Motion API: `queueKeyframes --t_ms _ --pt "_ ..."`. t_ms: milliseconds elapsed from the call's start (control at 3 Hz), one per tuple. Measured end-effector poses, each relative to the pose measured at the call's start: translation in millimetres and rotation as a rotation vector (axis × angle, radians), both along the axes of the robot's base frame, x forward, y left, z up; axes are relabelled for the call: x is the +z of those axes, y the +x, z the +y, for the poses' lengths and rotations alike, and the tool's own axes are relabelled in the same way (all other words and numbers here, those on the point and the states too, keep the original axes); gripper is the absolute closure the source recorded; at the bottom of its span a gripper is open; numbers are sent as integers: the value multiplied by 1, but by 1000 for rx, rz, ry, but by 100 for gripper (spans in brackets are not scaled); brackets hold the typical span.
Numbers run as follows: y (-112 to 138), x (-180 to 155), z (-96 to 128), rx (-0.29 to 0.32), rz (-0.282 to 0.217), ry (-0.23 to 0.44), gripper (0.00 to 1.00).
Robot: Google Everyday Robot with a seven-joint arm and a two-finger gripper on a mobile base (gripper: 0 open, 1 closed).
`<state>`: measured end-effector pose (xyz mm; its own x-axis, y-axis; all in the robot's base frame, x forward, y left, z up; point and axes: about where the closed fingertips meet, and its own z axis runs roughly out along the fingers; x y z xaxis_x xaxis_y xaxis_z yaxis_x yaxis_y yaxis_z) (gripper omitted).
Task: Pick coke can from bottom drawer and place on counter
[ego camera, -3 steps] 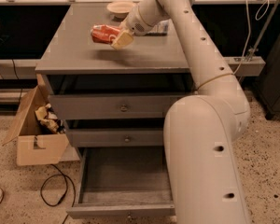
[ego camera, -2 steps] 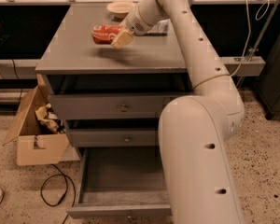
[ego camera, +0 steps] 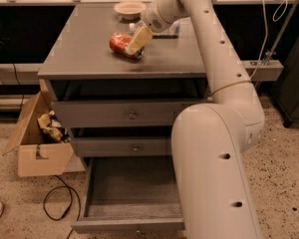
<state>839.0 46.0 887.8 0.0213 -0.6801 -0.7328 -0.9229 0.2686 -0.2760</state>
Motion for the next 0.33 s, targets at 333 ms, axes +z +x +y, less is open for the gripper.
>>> queueKeyframes --t_ms 333 --pt "5 29 -44 -86 -61 16 0"
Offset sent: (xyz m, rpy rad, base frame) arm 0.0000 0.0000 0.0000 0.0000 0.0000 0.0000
